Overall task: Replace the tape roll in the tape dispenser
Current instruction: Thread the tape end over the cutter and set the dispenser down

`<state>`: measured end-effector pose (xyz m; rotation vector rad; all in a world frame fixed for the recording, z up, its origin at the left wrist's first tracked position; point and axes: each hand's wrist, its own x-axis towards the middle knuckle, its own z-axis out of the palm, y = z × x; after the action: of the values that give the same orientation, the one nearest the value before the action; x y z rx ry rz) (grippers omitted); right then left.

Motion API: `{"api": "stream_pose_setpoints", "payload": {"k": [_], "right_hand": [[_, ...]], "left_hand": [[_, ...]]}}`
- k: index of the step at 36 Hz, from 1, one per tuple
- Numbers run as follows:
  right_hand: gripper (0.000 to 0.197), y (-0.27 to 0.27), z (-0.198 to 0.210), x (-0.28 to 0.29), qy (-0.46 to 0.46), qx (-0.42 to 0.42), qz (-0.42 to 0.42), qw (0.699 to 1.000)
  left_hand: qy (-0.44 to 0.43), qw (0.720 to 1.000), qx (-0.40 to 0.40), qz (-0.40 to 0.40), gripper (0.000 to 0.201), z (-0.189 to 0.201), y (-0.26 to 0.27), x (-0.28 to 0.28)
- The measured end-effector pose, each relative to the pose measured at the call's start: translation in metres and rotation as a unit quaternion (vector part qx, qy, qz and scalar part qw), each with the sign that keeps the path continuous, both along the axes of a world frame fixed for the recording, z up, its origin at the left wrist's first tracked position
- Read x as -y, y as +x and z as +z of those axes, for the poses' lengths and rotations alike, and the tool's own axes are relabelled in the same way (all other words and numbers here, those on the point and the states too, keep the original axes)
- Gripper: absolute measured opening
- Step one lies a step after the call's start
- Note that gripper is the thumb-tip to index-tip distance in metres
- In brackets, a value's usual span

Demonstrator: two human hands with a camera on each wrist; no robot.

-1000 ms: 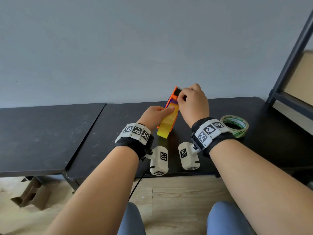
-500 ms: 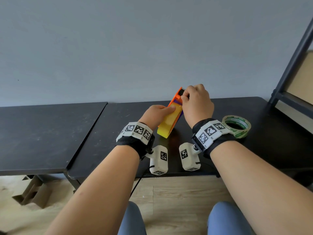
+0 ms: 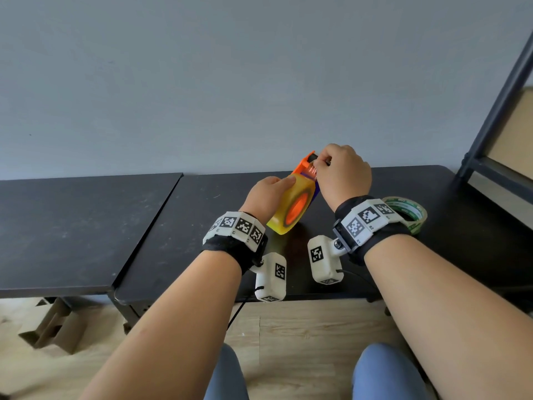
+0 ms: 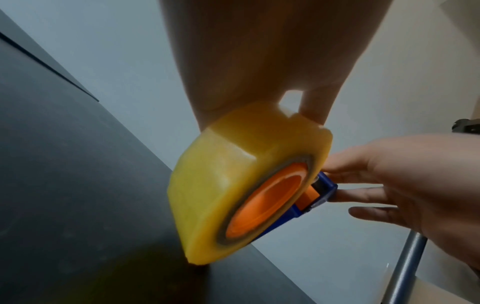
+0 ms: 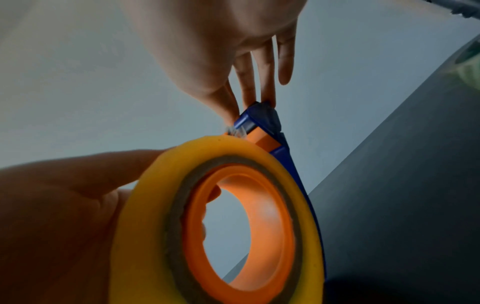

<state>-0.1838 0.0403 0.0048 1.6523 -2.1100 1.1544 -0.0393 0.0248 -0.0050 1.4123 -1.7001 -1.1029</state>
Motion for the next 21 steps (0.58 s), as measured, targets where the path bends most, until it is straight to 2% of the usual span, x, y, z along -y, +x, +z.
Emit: {"api": "stream_pose_setpoints", "payload": {"k": [7,11,14,16,19,21], "right_hand": [[0.015,0.004,-0.002,0.0,-0.019,0.005,0.002,1.0],[0.017,0.004,0.0,0.001,-0.015,0.019,0.003,1.0],[0.016,0.003,0.001,0.002,-0.017,0.031,0.003,0.999],[0.016,0.002,0.0,0.003,-0.02,0.031,0.004,0.999],[0.016,0.001,-0.002,0.002,-0.015,0.031,0.0,0.999],[0.015,-0.002,-0.003,0.002,-0.008,0.036,-0.006,0.999]], "left_hand": [[-0.017,1.0,0.004,0.017,0.038,-0.002,0.001,0.0],[-0.051,0.996,0.074,0.007,0.048,-0.004,0.0,-0.003],[-0.095,0.979,0.181,-0.011,0.054,-0.003,-0.001,-0.006],[-0.121,0.968,0.221,-0.01,0.047,-0.002,-0.003,-0.006],[-0.148,0.959,0.24,-0.002,0.033,-0.001,-0.004,-0.008],[-0.162,0.954,0.251,0.0,0.03,0.0,-0.006,-0.01]]}}
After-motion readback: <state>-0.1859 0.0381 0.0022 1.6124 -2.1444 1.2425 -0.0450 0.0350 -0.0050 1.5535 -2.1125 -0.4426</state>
